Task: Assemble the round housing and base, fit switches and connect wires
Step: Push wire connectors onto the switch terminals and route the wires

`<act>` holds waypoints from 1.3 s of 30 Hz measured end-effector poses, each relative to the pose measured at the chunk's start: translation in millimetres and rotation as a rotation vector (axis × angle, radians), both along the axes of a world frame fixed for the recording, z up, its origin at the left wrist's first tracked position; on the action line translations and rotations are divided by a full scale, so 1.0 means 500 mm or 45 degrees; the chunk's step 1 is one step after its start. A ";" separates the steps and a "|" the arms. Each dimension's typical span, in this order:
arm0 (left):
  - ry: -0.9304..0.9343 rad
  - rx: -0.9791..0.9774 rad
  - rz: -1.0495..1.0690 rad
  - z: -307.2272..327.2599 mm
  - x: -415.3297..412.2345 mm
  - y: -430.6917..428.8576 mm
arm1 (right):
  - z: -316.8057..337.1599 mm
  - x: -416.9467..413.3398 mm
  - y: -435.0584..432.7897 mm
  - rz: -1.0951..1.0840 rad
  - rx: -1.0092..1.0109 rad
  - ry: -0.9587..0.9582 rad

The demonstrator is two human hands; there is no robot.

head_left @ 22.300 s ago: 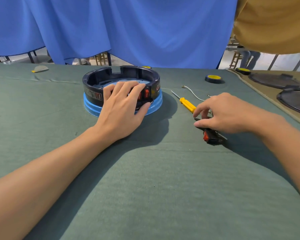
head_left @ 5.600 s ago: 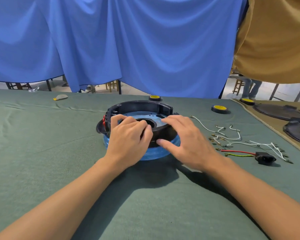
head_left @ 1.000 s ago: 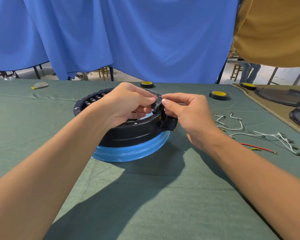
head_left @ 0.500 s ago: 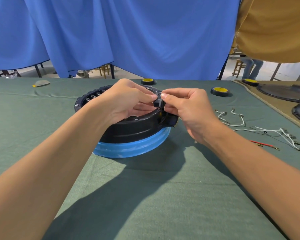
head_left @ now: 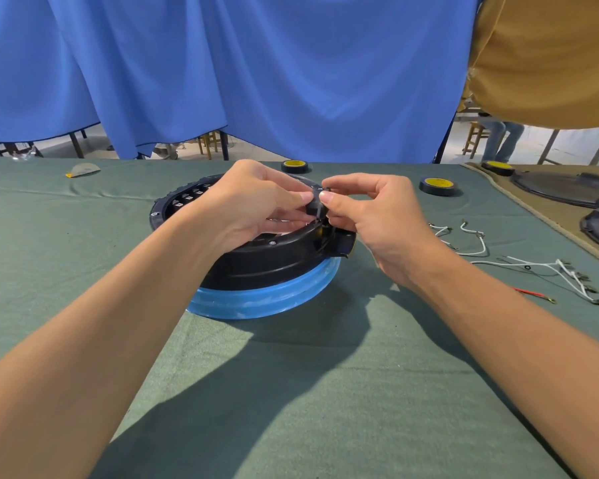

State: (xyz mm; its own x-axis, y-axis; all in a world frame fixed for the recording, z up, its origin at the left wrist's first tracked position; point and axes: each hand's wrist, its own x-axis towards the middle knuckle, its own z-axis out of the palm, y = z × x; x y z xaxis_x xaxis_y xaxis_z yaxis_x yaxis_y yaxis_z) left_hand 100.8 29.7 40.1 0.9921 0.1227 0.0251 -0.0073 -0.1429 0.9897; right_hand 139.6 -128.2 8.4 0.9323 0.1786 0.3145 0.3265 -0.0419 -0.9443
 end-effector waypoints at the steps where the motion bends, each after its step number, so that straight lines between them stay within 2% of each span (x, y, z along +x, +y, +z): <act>1: -0.003 -0.009 0.007 0.001 0.000 0.000 | 0.001 0.000 0.000 0.002 -0.003 -0.004; 11: 0.020 0.007 0.037 0.002 -0.004 -0.001 | -0.001 -0.002 0.002 0.006 -0.006 0.012; 22: 0.101 0.036 0.050 0.007 -0.008 -0.007 | -0.008 -0.004 0.002 -0.058 -0.165 -0.067; 30: 0.068 0.099 0.036 0.007 -0.011 -0.010 | -0.001 -0.007 0.001 -0.072 -0.225 -0.093; 34: 0.043 0.149 0.027 0.004 -0.006 -0.008 | 0.004 -0.006 0.001 -0.023 -0.142 -0.030; 39: 0.059 0.156 0.024 0.002 -0.003 -0.008 | 0.001 -0.006 0.000 -0.057 -0.208 -0.077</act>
